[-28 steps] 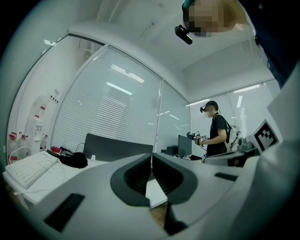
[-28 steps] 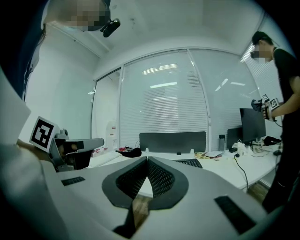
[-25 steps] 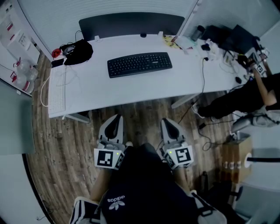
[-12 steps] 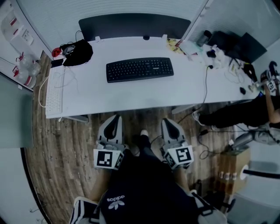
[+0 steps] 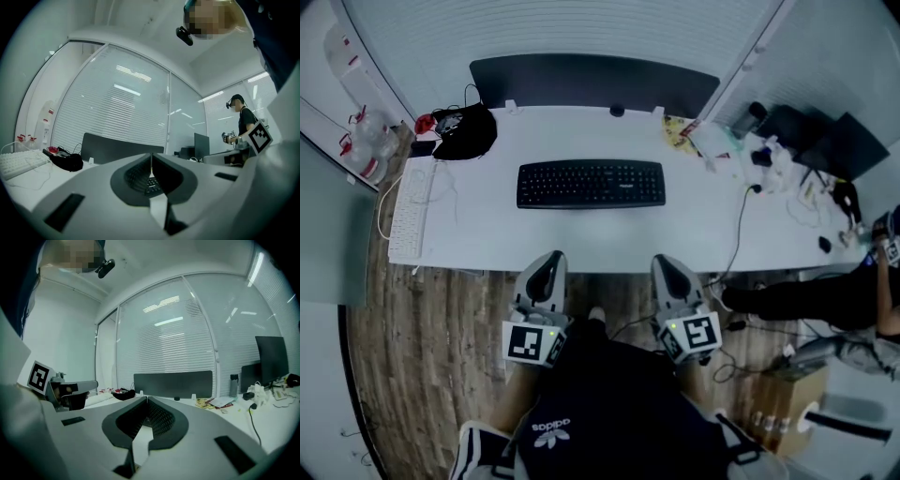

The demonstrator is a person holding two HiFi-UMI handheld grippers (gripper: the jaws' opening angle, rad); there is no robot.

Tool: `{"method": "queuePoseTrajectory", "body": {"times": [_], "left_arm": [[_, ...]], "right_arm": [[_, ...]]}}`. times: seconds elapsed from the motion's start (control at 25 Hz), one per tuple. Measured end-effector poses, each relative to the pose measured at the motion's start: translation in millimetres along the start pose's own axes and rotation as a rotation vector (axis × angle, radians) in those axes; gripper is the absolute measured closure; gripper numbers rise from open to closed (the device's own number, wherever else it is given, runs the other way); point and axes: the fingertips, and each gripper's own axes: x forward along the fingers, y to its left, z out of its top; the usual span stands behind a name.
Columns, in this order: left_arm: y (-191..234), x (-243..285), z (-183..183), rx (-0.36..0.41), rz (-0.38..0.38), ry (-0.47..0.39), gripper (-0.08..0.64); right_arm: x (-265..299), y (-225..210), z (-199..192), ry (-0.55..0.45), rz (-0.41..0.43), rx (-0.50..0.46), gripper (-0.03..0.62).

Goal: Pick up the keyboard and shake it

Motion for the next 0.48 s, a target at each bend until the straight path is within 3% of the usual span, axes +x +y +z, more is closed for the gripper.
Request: {"method": "queuePoseTrajectory", "body": {"times": [0.48], "left_arm": [[10,39,-9,-0.015,0.082,0.033,0.548]], "right_arm": [[21,-54,-19,0.066,-0.014,0.021,0.588]]}}
